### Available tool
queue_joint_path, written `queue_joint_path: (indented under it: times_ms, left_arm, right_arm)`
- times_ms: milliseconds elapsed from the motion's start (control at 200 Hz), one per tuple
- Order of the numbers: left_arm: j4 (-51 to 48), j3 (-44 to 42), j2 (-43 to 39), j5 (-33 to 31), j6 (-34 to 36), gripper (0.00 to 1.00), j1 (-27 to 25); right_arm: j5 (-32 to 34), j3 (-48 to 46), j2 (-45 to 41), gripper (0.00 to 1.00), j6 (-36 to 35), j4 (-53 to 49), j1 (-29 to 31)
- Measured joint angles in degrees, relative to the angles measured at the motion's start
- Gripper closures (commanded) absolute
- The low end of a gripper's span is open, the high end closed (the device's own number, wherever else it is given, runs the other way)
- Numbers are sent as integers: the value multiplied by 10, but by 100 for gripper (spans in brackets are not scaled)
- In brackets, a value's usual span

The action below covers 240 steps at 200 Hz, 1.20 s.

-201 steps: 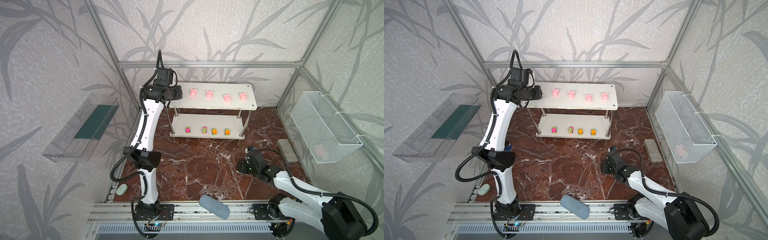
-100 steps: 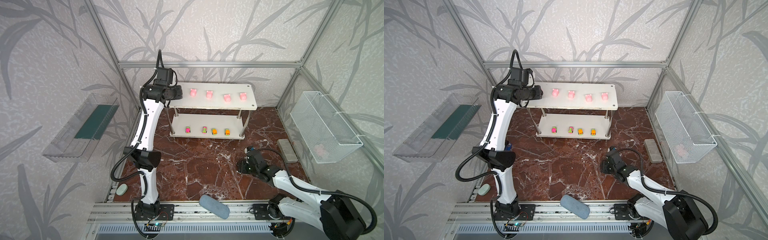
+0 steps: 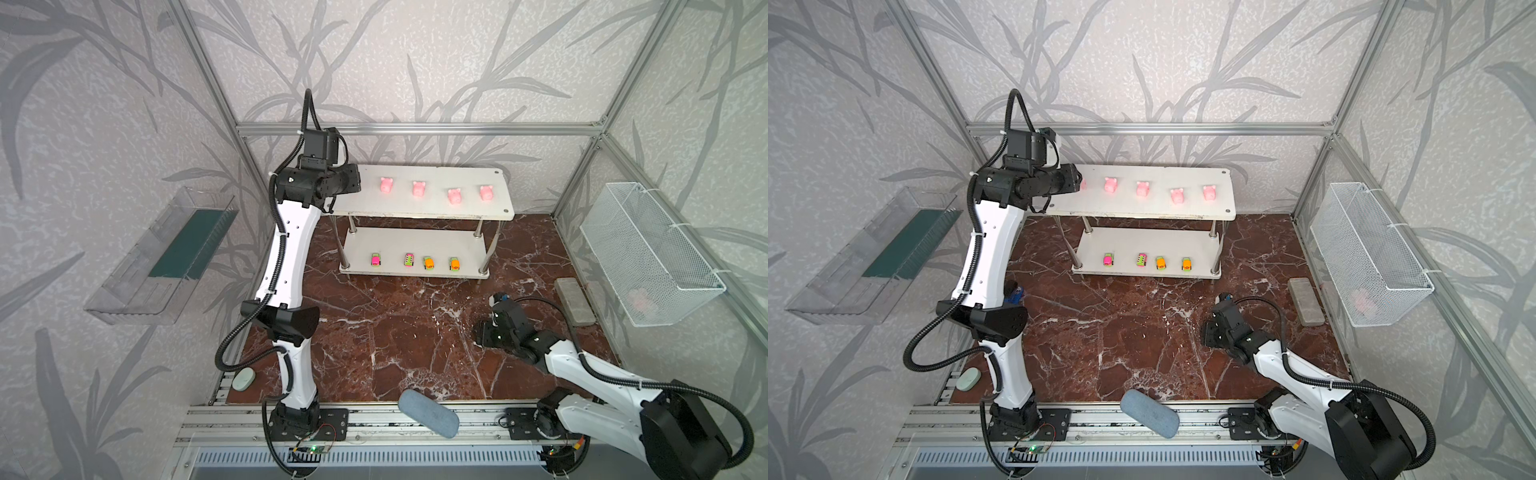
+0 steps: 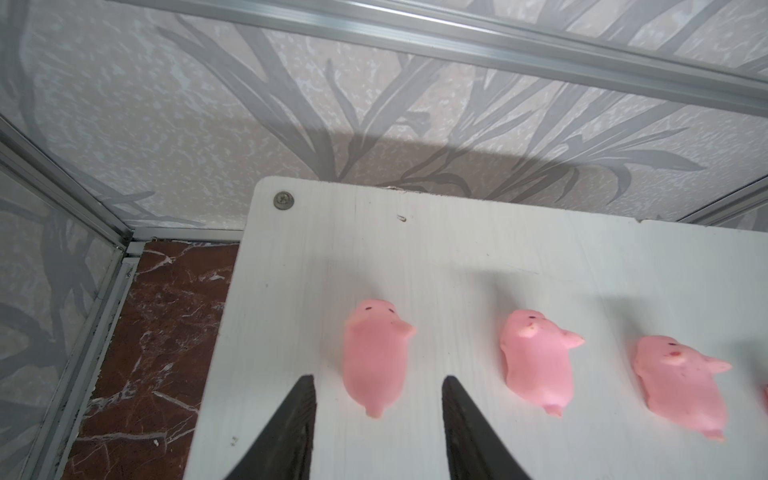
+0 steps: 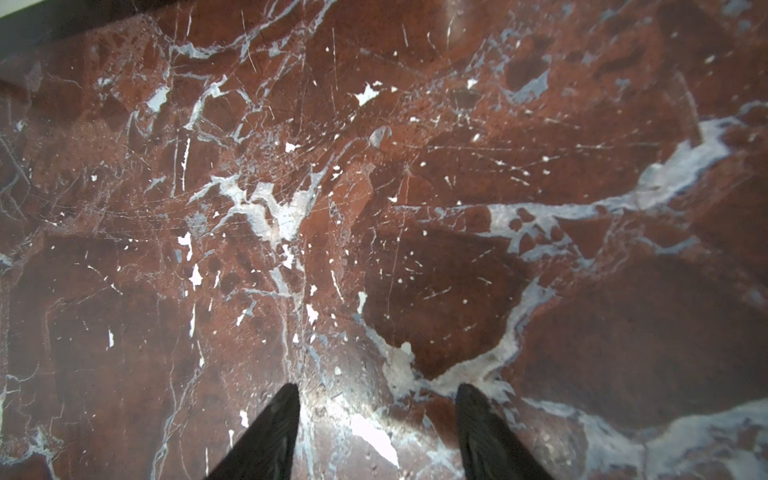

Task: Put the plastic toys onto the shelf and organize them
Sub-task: 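Lower the pig at the end of the pig row and open the left gripper, then withdraw the left gripper downward while the right gripper moves toward the toy cars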

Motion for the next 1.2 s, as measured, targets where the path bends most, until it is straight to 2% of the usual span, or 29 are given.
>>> queue_joint_path:
  times_ms: [120,250,495,695,970,1200]
  left_arm:
    - [26,-34,-60,7,-5,51,0]
    - [77,-139,-168,17,-14,51,0]
    - [215,-468,-424,42,-56,51,-1]
    - [282,-691,-575,66,-90,51,-5]
    - [314,-913,-688,95,-128,51,-24]
    - [379,-1045,-708,87,-153,51,-67]
  right_arm:
    - [0,0,1,39,2,1,0]
    - [-1,0,1,39,2,2,0]
    - [-15,0,1,39,4,11,0]
    - [-24,13,1,39,0,10,7]
    - [-9,78,23,39,-19,9,56]
    - [27,158,92,39,-49,9,106]
